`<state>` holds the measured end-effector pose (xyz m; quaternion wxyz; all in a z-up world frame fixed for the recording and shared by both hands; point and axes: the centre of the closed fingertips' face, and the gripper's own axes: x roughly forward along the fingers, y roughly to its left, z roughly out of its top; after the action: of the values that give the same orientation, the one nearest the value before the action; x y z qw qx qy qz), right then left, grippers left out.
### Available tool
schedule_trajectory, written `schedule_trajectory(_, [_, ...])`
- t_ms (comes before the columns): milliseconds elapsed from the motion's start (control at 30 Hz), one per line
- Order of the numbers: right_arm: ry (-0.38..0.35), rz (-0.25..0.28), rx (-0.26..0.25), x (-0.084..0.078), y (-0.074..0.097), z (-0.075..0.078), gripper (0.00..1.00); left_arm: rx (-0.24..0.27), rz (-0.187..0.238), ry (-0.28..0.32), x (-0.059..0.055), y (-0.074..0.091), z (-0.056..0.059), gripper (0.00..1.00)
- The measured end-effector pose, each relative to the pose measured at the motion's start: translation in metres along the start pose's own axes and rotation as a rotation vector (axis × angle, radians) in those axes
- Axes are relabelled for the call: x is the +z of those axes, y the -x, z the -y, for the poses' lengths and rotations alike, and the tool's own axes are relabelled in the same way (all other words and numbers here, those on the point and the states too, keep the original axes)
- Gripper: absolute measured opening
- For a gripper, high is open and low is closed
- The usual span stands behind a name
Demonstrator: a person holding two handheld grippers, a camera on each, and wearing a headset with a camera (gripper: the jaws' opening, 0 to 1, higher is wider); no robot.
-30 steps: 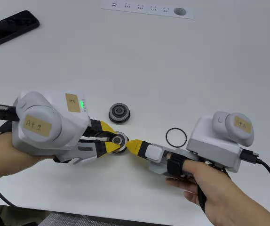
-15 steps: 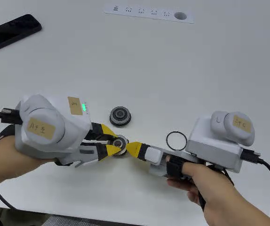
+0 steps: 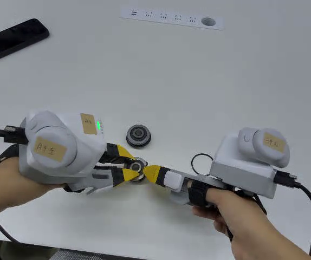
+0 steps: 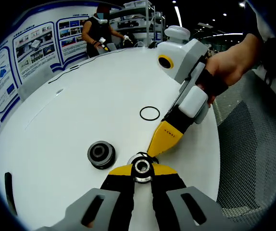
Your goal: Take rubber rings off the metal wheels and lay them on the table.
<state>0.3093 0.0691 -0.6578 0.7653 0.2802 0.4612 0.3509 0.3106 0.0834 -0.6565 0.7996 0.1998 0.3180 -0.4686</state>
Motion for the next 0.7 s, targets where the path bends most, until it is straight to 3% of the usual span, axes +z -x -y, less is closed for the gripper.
schedule_trajectory(100, [0.039,-0.002,-0.011,-0.0008,-0.0012,-0.0028,0.0,0.003,-0.001,0.0,0.0,0.0,0.0,0.12])
schedule_trajectory(300, [0.04,0.0,-0.014,-0.0006,-0.0007,-0.0017,0.01,0.005,0.0,0.002,-0.0001,0.0001,-0.0002,0.12])
schedule_trajectory(367, [0.094,0.0,-0.03,-0.0006,-0.0007,-0.0022,0.01,0.006,0.001,0.004,-0.0002,0.0001,-0.0004,0.12])
schedule_trajectory(700, [0.129,-0.007,-0.037,-0.0004,-0.0025,-0.0032,0.01,0.01,0.006,0.008,0.0,-0.0001,-0.0006,0.12])
